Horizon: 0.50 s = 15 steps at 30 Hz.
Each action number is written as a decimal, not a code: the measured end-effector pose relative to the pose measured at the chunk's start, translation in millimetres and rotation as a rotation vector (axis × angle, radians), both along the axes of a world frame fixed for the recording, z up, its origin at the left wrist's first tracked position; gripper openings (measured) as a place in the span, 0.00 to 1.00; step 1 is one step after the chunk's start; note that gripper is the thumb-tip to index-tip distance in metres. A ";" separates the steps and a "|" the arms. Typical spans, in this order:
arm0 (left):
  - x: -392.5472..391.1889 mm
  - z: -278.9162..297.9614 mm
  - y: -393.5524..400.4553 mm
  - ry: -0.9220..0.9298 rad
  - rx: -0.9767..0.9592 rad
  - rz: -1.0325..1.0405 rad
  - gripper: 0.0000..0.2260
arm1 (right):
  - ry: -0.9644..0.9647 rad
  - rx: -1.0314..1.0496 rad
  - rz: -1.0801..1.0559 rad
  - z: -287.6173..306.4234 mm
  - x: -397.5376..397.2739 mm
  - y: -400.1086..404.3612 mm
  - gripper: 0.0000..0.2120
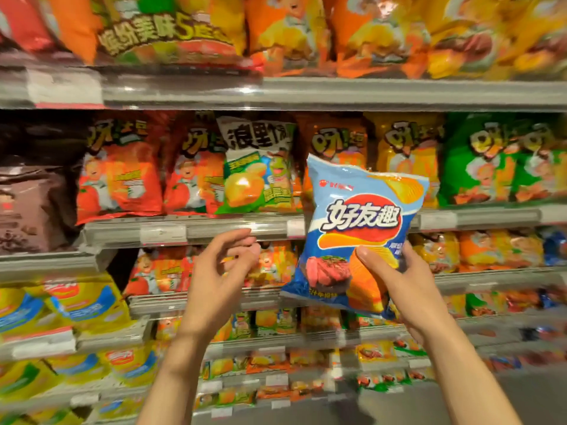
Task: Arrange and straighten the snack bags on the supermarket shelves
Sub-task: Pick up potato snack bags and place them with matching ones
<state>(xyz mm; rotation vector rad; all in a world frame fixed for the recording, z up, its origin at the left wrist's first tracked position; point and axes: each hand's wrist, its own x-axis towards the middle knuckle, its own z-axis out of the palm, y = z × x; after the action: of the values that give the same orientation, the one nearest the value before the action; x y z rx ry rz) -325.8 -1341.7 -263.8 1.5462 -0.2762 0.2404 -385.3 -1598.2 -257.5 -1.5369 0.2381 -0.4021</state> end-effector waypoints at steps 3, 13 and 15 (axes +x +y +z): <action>-17.0 -2.8 -53.2 0.005 -0.002 -0.022 0.12 | 0.010 0.007 -0.036 -11.8 -23.8 -54.1 0.17; -55.5 -12.7 -242.8 0.013 0.072 -0.140 0.09 | 0.042 -0.003 -0.160 -46.5 -89.3 -229.5 0.29; -56.0 -9.1 -275.4 0.005 0.082 -0.165 0.09 | 0.058 -0.022 -0.216 -48.3 -97.5 -259.6 0.29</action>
<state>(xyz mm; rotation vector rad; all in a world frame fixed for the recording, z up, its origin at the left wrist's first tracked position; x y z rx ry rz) -381.8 -1617.1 -272.9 1.5953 -0.4125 0.0967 -482.9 -1857.8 -305.9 -1.5512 0.4485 -0.5319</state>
